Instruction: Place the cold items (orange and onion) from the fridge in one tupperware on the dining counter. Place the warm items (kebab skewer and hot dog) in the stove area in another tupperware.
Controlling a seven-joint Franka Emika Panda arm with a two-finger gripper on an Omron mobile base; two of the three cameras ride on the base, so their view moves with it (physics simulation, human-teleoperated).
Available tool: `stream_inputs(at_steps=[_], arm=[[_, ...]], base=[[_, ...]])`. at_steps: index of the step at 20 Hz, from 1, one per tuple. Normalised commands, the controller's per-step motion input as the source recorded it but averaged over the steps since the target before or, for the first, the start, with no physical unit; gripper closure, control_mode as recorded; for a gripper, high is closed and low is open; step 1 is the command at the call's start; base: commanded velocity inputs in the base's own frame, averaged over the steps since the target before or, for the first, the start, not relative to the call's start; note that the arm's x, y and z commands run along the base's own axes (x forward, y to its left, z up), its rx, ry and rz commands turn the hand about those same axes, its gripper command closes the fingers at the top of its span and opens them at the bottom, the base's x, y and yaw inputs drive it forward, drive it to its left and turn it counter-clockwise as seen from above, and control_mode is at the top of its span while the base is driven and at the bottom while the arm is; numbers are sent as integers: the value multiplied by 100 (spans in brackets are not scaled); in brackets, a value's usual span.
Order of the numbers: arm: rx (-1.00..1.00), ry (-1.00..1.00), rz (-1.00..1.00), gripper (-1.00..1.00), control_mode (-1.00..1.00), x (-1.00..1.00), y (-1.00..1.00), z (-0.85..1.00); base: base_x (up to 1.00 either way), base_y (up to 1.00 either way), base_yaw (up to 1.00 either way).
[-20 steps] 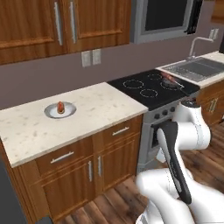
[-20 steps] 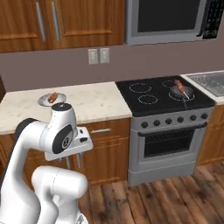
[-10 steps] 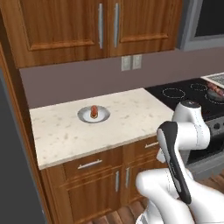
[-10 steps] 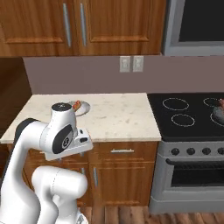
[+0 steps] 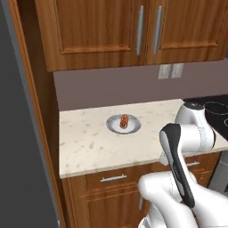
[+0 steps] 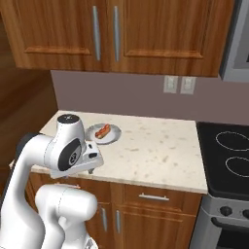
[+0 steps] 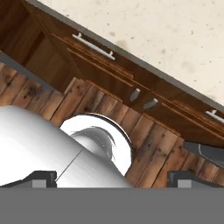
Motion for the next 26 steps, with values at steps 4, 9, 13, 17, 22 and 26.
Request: stream_inputs(at_steps=[4, 9, 13, 17, 22, 26], arm=[[0, 0, 0, -100, 100, 0, 0, 0], [0, 0, 0, -100, 100, 0, 0, 0], [2, -4, 4, -100, -100, 12, -1, 0], [5, -6, -5, -100, -100, 41, 0, 0], [2, -3, -25, -100, -100, 52, 0, 0], [5, 4, -30, -100, -100, 55, 0, 0]], base=[[45, -14, 27], [29, -12, 23], [11, -3, 7], [0, 0, 0], [0, 0, 0], [0, 0, 0]])
